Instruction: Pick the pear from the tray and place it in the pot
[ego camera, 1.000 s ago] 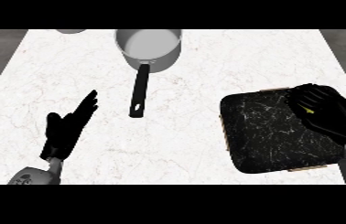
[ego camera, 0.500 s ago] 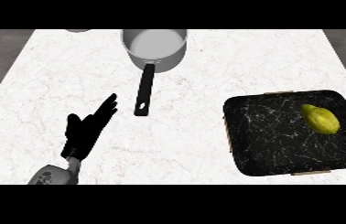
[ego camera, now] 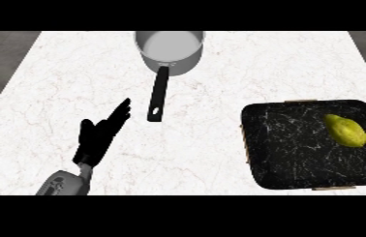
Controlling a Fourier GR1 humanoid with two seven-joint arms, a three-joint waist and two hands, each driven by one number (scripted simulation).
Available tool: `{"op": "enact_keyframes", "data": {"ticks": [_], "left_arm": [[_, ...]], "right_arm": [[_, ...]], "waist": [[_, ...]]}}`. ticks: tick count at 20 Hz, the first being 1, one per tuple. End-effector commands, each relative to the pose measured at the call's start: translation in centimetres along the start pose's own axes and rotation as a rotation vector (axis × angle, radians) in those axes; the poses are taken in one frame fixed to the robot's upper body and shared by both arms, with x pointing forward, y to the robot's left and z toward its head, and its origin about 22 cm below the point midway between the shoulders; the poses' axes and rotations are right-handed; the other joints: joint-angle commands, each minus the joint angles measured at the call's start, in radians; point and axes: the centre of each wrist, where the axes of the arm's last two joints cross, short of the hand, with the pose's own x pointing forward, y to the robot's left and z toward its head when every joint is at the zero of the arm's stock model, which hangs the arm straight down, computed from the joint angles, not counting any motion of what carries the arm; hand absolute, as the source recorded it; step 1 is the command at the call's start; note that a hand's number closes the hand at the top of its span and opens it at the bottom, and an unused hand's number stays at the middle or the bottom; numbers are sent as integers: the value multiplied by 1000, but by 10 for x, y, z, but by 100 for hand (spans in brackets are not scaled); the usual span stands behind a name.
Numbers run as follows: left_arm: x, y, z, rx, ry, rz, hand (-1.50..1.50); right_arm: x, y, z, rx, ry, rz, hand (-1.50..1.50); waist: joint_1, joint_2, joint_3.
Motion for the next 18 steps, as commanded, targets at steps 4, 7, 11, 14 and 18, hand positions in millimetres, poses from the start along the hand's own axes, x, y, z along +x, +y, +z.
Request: {"op": "enact_keyframes", "data": {"ticks": [4,7,11,14,18], "left_arm": [[2,4,4,-19,-9,-4,0],[2,3,-5,-13,-6,-3,0],[-3,-9,-7,-3,18,-1,0],[-3,-5,-16,19,8,-1,0],[-8,14,3,10,27,4,0]], "right_arm": [[-13,13,-41,200,231,21,-150],[-37,24,-57,342,305,98,-150],[-60,18,-51,393,315,116,-150],[-72,19,-53,371,343,129,-150],[-85,4,-31,301,300,131,-150]], "waist": [[15,-2,1],[2,0,1],[-15,-3,1],[-12,2,2],[-11,-3,2]]}}
